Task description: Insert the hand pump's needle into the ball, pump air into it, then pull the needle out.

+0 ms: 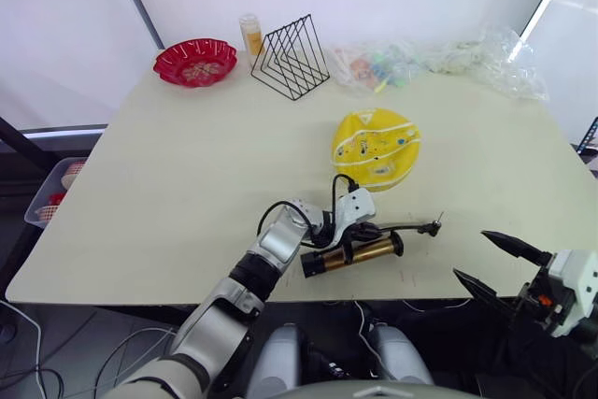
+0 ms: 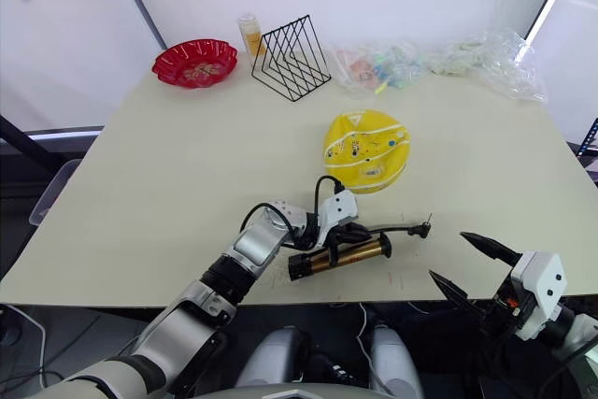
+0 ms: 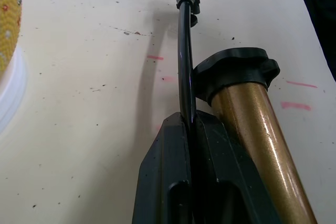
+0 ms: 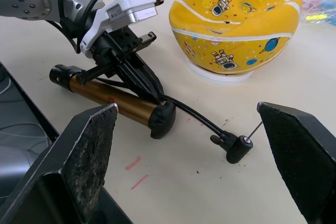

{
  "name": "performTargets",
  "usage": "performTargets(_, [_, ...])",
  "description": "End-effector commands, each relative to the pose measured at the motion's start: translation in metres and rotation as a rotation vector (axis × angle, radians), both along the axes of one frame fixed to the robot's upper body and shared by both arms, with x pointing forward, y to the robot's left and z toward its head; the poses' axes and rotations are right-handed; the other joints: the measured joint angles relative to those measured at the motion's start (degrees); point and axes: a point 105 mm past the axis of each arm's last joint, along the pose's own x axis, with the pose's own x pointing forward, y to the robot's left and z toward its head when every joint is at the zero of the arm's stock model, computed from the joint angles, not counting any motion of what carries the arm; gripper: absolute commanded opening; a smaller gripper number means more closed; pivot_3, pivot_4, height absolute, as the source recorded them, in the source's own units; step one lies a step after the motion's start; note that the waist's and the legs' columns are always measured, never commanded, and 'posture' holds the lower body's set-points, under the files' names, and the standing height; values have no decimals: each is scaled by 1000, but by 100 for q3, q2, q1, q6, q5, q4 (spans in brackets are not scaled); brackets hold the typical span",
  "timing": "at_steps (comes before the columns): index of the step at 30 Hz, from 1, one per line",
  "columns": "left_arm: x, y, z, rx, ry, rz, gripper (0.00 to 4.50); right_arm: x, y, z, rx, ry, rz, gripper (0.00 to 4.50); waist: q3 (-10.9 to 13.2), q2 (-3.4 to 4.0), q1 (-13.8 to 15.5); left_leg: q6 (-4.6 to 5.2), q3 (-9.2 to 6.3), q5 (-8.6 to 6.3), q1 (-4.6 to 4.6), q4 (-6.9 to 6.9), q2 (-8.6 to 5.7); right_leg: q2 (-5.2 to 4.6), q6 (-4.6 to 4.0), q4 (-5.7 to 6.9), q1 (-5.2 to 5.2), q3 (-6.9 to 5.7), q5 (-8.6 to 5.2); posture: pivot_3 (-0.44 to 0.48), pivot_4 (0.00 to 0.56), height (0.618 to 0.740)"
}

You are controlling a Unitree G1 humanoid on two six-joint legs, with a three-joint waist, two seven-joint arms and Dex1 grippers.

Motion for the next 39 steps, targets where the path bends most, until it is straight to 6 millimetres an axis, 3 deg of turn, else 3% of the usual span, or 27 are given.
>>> performTargets(1, [-1, -6, 10, -50, -25, -21, 43, -1, -1, 8, -10, -44, -3, 4500, 0, 0, 0, 0, 0, 0, 0, 0, 0, 0, 0, 0, 0, 0, 0, 0, 150, 740])
performTargets(10, [8, -2, 27, -177, -13, 28, 43, 6, 0, 15, 91, -71, -87, 4500, 0, 0, 1, 0, 1, 0, 0, 0, 0, -1, -4, 0, 0, 1, 3, 0, 150, 740])
performTargets(20, [-4, 2, 62, -551, 157, -45, 43, 34, 11, 23, 375, 30, -290, 4500, -1, 1, -11, 0, -3, 0, -2, 1, 1, -1, -17, 1, 0, -2, 10, 0, 150, 740])
performTargets(31, [-21, 5, 73, -682, 290, -146, 43, 44, 25, 46, 747, 97, -227, 4500, -1, 1, -33, 1, -4, 0, -3, 1, 0, 0, -16, 3, 0, -1, 11, 0, 150, 740])
performTargets(39, [-26, 5, 75, -699, 320, -169, 43, 43, 31, 52, 802, 119, -158, 4500, -1, 2, -33, 1, -4, 0, -4, 0, 0, 0, 5, 3, 0, -1, 23, 0, 150, 740])
